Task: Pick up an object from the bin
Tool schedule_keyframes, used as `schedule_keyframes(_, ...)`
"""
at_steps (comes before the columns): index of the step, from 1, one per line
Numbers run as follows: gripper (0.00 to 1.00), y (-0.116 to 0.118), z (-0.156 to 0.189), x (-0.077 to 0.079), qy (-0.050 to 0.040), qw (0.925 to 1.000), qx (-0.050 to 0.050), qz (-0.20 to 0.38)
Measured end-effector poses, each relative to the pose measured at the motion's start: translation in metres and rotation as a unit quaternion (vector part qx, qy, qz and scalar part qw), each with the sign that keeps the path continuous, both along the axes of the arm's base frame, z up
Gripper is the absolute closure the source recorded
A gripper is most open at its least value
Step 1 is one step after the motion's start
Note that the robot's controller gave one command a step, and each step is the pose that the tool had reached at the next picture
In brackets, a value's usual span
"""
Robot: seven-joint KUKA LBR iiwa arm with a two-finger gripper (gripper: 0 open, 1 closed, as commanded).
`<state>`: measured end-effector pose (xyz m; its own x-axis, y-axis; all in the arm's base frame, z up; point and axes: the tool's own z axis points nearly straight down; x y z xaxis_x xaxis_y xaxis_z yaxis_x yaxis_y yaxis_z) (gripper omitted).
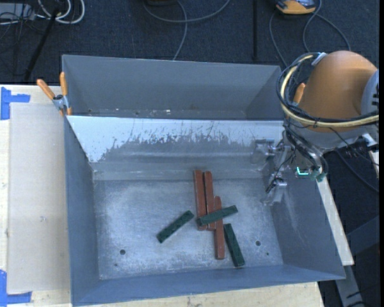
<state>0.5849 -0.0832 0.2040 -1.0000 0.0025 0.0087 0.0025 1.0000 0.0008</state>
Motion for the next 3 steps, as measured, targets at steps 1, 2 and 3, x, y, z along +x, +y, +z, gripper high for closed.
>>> schedule_keyframes(1,0.0,0.089,-0.136,0.0,-0.0024,0.9968,0.0,0.08)
schedule_keyframes(2,1.0,0.088,-0.126,0.005,-0.0086,0.9968,0.0,0.08)
schedule_keyframes(3,1.0,0.093,-0.046,-0.031,-0.0079,0.996,0.0,0.089)
